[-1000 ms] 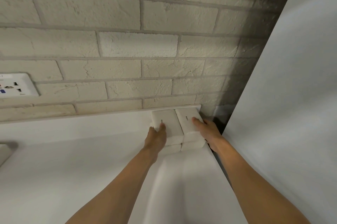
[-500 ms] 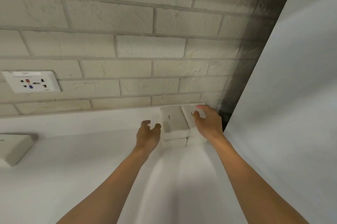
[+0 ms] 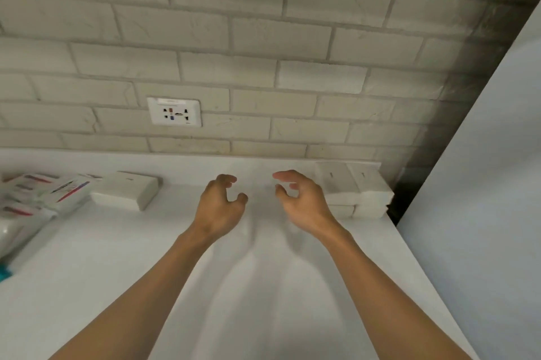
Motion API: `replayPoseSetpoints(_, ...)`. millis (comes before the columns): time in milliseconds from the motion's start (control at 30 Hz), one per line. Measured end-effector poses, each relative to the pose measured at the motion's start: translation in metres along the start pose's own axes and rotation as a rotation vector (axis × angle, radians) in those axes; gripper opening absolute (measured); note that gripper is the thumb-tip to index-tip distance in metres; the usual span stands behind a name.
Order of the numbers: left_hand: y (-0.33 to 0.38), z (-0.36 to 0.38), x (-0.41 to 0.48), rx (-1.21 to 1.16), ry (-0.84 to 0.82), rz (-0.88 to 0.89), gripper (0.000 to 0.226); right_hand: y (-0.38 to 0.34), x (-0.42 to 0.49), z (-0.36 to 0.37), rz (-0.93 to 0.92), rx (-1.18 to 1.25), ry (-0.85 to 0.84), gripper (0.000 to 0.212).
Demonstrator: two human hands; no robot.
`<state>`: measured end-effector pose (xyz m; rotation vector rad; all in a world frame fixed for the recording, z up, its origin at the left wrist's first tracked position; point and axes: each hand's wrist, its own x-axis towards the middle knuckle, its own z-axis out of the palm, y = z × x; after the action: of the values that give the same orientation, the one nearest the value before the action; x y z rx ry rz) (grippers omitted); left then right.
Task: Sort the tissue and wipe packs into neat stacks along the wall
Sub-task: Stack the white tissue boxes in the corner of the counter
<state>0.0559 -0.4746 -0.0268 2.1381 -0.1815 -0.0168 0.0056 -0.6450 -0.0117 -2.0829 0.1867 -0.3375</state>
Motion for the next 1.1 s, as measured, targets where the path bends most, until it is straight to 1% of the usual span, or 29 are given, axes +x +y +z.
replayPoseSetpoints(233,-0.057,-0.093,-0.02,0.155,0.052,0.032,0.043,-0.039,-0.021,0.091,-0.071,0.025,-0.161,0.023)
replayPoseSetpoints(367,-0.096,-0.147,-0.025,0.27,0.035,0.013,0.042,-0.061,-0.031,0.148,-0.085,0.015,-0.215,0.022)
replayPoseSetpoints(533,-0.147,-0.213,-0.024,0.464,-0.053,0.008,0.044,-0.093,-0.042,0.213,-0.084,0.001,-0.262,0.023)
replayPoseSetpoints(767,-0.206,-0.305,-0.017,0.788,-0.242,0.017,0.051,-0.125,-0.06,0.296,-0.005,-0.021,-0.298,0.022)
replayPoseSetpoints(933,-0.224,-0.357,0.004,0.965,-0.327,0.055,0.057,-0.141,-0.06,0.337,0.015,-0.05,-0.25,0.024)
replayPoseSetpoints(1100,-0.227,-0.382,0.022,1.165,-0.447,0.054,0.064,-0.147,-0.052,0.357,0.048,-0.144,-0.254,0.035)
